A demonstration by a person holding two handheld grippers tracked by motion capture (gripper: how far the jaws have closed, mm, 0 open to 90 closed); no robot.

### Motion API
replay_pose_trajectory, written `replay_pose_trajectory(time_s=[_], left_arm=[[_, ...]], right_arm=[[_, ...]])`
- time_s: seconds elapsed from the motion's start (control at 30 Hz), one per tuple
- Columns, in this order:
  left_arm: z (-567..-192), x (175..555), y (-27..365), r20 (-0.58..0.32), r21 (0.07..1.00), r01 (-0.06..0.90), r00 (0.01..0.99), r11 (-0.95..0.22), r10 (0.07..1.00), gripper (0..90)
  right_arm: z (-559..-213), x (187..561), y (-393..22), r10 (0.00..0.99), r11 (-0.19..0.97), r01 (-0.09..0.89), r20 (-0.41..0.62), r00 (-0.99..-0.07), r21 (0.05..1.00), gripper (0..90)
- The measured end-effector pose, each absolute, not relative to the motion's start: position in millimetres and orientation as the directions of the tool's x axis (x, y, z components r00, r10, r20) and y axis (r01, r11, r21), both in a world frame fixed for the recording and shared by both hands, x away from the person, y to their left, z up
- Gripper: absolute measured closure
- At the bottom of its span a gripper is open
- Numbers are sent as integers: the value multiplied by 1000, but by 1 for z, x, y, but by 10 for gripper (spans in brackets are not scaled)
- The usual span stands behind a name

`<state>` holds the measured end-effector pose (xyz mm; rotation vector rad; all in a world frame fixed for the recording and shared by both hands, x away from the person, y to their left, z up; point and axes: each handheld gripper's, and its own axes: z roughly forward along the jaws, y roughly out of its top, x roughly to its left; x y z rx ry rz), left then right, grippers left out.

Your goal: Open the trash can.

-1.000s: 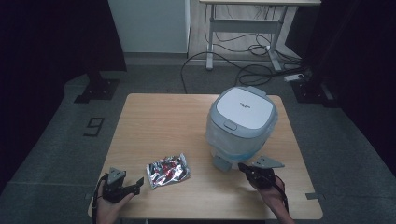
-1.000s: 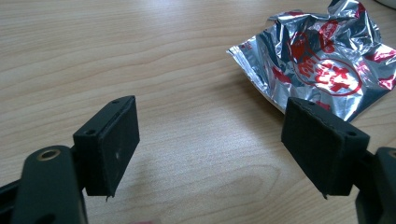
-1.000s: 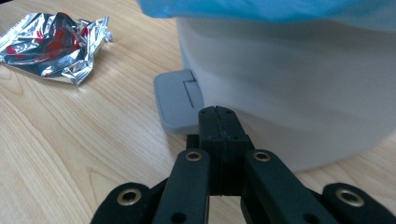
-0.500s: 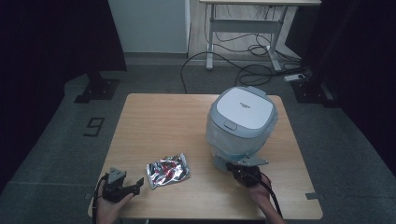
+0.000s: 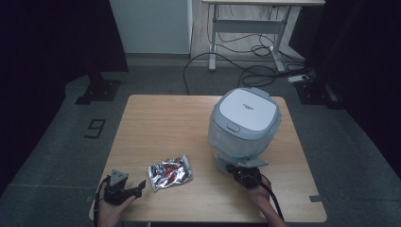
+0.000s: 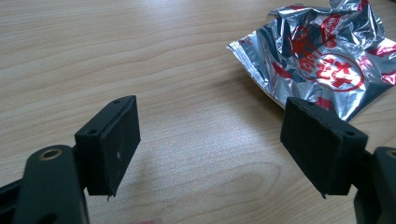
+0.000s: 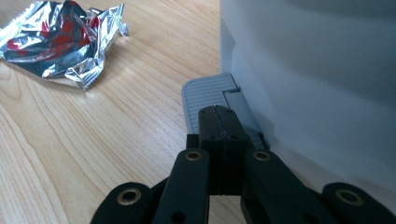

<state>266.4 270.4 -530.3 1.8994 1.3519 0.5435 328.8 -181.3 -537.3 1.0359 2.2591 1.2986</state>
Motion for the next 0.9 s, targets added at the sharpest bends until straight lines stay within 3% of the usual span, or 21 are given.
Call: replay_pose_trajectory(time_s=[0.37, 0.9], left_arm=[[-531, 266, 268, -64, 759, 623, 363, -192, 930, 203], [-530, 266, 269, -65, 759, 622, 363, -190, 930, 209]], right_arm=[[-539, 324, -176, 730, 381, 375, -26, -683, 845, 900], [-542, 325, -179, 731, 350, 386, 8, -682, 854, 900]])
